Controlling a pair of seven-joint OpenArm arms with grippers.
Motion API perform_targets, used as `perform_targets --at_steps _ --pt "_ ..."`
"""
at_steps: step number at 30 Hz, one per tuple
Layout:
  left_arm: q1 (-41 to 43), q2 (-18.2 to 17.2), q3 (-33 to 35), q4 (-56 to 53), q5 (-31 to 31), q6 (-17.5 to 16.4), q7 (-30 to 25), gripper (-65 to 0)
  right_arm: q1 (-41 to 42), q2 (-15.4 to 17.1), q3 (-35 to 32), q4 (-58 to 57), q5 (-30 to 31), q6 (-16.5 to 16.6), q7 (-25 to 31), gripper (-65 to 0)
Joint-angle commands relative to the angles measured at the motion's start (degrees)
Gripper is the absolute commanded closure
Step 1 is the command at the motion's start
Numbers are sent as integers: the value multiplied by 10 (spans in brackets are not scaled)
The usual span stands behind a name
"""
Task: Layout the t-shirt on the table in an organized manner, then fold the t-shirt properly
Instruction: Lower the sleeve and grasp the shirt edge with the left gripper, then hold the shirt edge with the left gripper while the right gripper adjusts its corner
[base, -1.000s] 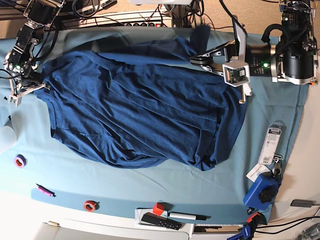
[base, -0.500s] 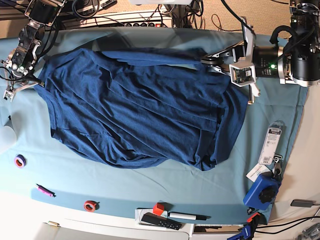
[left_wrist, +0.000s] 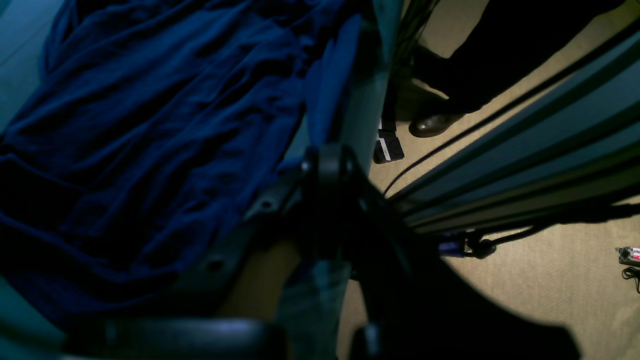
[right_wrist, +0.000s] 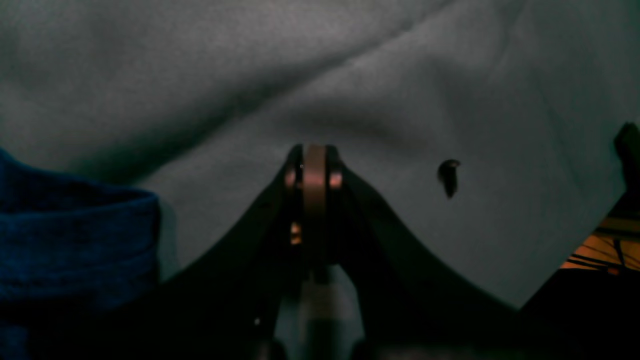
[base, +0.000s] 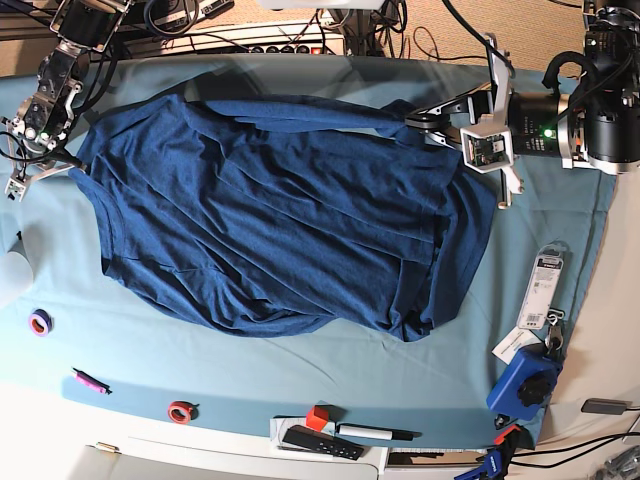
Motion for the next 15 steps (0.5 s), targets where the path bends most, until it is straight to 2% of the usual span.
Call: perform_targets --at_steps 1,12,14,15 --pt "0 -9 -4 7 -13 0 -10 0 4 16 7 7 -6 -7 13 0" --pt "13 4 -4 7 -13 0 -10 0 3 29 70 7 1 -11 13 0" --pt "13 4 -4 7 -13 0 -10 0 3 30 72 7 23 8 7 0" --pt "13 4 -4 7 -13 0 -10 0 3 30 72 7 48 29 4 0"
